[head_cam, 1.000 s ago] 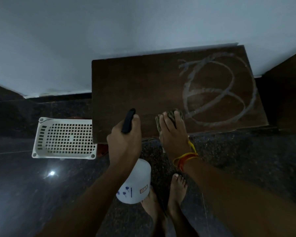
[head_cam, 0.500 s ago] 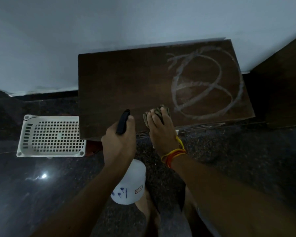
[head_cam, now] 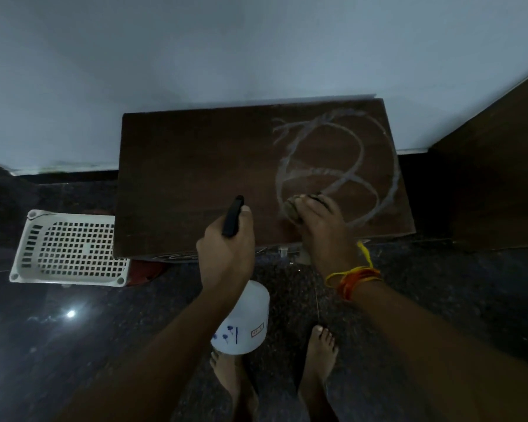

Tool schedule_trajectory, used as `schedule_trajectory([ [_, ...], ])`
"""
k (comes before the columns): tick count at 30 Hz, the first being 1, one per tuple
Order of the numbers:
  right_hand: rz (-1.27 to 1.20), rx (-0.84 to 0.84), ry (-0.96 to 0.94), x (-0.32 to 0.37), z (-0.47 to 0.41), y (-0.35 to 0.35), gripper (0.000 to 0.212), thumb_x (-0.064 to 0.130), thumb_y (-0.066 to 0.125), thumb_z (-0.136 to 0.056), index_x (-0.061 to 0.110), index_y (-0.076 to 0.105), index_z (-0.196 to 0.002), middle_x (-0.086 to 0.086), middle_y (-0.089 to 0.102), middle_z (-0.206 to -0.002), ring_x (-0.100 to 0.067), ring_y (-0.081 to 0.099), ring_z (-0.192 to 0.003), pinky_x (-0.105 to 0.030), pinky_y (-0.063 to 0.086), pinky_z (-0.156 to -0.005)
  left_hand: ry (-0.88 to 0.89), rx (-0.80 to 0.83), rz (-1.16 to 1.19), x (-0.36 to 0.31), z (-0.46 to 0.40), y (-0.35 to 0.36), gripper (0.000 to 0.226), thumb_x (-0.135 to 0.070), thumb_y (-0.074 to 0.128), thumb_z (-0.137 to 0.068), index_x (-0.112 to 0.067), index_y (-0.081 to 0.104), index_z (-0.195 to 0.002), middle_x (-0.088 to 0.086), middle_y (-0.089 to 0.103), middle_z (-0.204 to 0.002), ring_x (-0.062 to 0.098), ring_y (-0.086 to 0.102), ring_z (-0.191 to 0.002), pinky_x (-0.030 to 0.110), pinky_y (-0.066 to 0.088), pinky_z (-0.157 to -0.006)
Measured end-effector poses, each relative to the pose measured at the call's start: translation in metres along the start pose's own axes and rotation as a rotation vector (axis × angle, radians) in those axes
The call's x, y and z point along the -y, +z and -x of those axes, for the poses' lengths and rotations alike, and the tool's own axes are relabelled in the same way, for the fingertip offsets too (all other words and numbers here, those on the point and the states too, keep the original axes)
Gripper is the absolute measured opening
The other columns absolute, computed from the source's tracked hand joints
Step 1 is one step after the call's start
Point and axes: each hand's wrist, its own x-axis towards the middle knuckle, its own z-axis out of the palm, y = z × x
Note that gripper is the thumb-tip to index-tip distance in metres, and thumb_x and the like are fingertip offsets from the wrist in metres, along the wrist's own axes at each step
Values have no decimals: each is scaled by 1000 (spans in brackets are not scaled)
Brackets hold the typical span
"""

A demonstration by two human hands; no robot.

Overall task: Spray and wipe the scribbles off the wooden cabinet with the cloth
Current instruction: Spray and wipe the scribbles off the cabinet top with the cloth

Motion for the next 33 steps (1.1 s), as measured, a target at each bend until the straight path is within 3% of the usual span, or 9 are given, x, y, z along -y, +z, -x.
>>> schedule_trajectory([
  [3,46,-18,47,-38,4,-31,37,2,53,-84,-8,62,-119,-27,63,-120,-54,54,-110,-60,45,-97,23,36,-8,-9,2,23,38,-44,51,-98,-16,61,-75,22,69,-81,42,65,-69,46,55,-57],
  [7,70,-61,159,-82,6,-63,40,3,49,-85,-9,59,-122,-29,60,-123,-52,51,-113,-53,38,-103,37,61,-55,-15,3,51,45,-44,49,-99,-12,59,-68,15,60,-63,31,58,-55,31,46,-48],
  [12,82,-63,247,-114,8,-86,41,7,45,-90,-6,56,-127,-26,57,-130,-50,45,-121,-50,36,-107,92,75,-103,-31,4,77,46,-43,49,-99,-17,50,-62,10,49,-56,28,47,-52,41,45,-51],
  [16,62,-78,270,-127,12,-97,45,10,44,-88,-7,56,-127,-26,57,-130,-50,46,-121,-49,34,-107,162,60,-113,-55,-5,90,45,-44,49,-99,-13,56,-68,13,53,-60,27,51,-53,47,51,-50],
  [20,70,-82,272,-139,15,-105,43,6,48,-86,-7,56,-127,-25,57,-129,-49,47,-120,-48,34,-107,228,52,-131,-76,-9,105,45,-44,50,-98,-16,55,-63,7,55,-57,22,53,-49,37,48,-49],
  [24,64,-83,312,-152,18,-113,41,-5,56,-88,-6,55,-129,-24,56,-132,-47,44,-124,-47,33,-109,292,115,-159,-83,-3,123,46,-43,52,-98,-13,57,-63,12,55,-58,25,51,-50,38,44,-49],
  [27,90,-99,319,-159,19,-120,41,3,47,-89,-6,56,-128,-25,57,-130,-46,46,-123,-48,34,-110,332,180,-189,-76,4,134,47,-42,52,-98,-7,59,-67,9,50,-53,25,47,-47,34,39,-48],
  [30,88,-98,335,-164,19,-124,45,8,42,-87,-7,56,-128,-26,57,-130,-48,46,-122,-50,35,-109,344,246,-223,-61,10,141,47,-42,52,-98,-16,53,-59,5,44,-48,22,40,-43,29,34,-46],
  [33,81,-100,339,-165,18,-125,44,7,42,-89,-7,54,-129,-26,55,-132,-49,44,-124,-52,35,-108,391,314,-250,-48,16,143,43,-40,53,-99,-8,60,-70,17,50,-53,26,39,-44,32,33,-46],
])
